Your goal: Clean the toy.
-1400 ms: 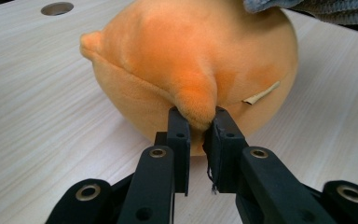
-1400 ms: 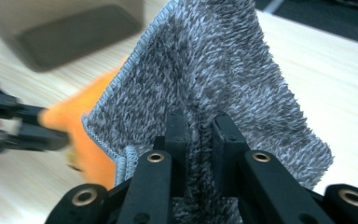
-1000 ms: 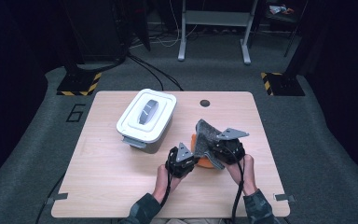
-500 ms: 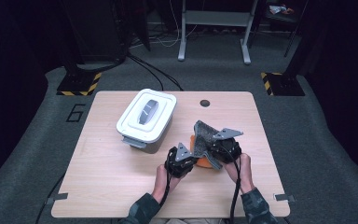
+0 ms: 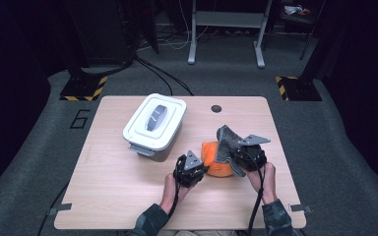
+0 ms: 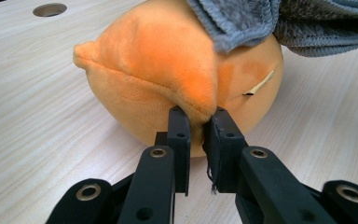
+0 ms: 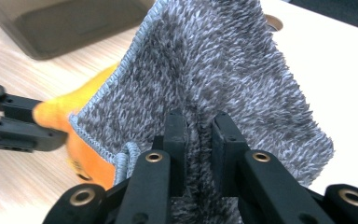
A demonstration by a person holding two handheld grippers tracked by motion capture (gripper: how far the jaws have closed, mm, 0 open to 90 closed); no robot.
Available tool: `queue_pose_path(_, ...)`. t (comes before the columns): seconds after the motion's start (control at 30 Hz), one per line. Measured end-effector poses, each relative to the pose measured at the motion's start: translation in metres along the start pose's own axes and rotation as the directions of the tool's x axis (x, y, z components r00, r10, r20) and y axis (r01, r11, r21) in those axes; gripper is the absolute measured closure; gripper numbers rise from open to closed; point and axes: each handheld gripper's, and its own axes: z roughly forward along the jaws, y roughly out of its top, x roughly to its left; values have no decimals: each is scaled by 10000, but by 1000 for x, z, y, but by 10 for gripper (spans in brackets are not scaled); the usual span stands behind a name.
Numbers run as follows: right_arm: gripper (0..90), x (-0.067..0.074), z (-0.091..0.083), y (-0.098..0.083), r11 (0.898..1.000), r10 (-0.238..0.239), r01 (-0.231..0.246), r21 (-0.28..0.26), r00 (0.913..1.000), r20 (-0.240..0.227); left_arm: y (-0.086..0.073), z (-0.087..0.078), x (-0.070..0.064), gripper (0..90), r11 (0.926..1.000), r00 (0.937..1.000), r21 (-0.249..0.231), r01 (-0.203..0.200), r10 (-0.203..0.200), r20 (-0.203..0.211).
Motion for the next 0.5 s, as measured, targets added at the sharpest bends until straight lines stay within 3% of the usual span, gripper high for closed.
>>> queue_pose_path(0.3, 783, -16, 0, -13, 9983, 582, -580, -71, 9978, 328, -1, 0, 0, 803, 10000, 10000, 25, 0, 0, 12)
queue_pose_path(0.5, 782, -28, 4, -26, 9962, 833, -845, 206, 9949, 562, -1, 0, 1, 803, 10000, 10000, 11, 33, -33, 44)
